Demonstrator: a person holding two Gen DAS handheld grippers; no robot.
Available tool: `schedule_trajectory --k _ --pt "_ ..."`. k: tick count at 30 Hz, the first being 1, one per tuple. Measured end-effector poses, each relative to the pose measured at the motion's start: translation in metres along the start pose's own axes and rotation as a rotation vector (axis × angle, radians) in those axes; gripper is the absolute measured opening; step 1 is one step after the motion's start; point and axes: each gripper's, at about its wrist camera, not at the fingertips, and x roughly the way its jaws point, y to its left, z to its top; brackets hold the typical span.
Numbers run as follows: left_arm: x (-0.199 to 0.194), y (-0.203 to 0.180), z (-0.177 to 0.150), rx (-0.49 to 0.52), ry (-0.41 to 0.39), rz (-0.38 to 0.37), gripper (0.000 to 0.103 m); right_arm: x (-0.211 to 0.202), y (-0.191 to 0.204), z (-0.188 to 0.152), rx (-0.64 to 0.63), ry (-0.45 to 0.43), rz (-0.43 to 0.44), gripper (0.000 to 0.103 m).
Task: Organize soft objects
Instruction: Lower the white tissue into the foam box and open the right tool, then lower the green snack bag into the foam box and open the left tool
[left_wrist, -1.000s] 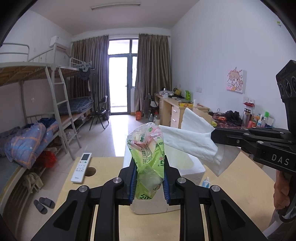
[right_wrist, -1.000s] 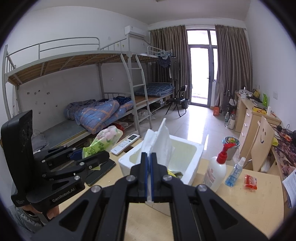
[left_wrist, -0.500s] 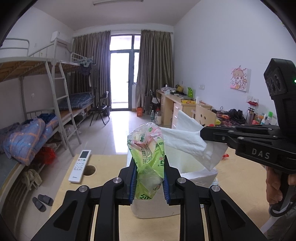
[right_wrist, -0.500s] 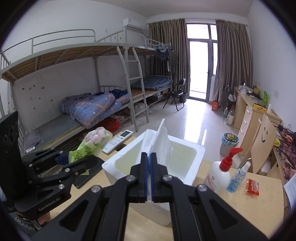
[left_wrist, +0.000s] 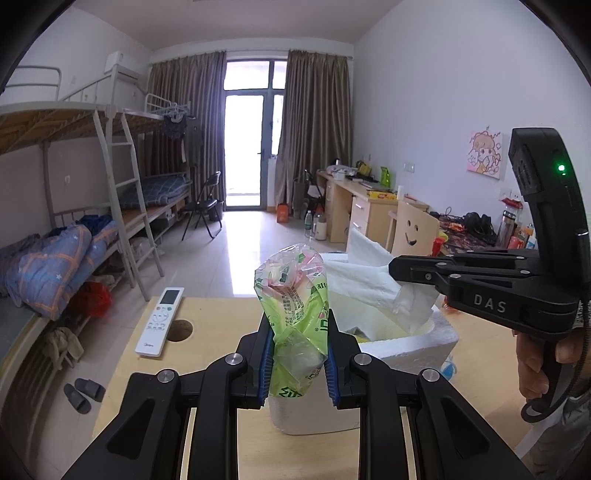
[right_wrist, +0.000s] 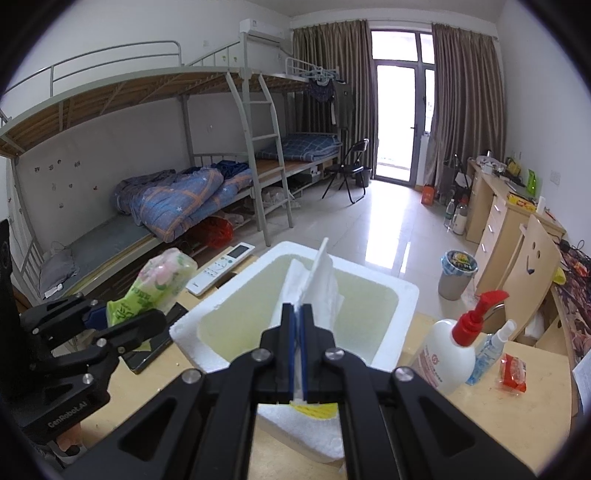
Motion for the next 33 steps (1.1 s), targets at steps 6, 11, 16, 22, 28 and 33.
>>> schedule_trajectory --k 6,11,16,22,28,33 --pt "0.005 0.002 0.000 -0.002 0.009 -0.003 0.025 0.013 0.000 0.001 0.000 0.025 -0.004 0.005" --pt "0.009 0.005 0.001 -0.008 0.016 0.005 0.025 0.022 -0.002 0.000 -0.002 0.047 -0.030 0.005" --pt "0.011 0.004 0.000 -0.011 0.020 0.010 0.025 0.032 -0.002 -0.001 -0.006 0.087 -0.049 0.050" --pt "0.013 0.005 0.001 -0.019 0.030 0.021 0.025 0.019 -0.001 -0.002 -0.009 0.042 -0.066 0.087" --pt "0.014 0.003 0.001 -0.023 0.035 0.029 0.025 0.004 -0.004 -0.002 0.002 0.006 -0.064 0.095" --pt "0.017 0.000 0.002 -0.015 0.037 0.022 0.025 -0.004 -0.006 -0.004 -0.004 -0.001 -0.068 0.096"
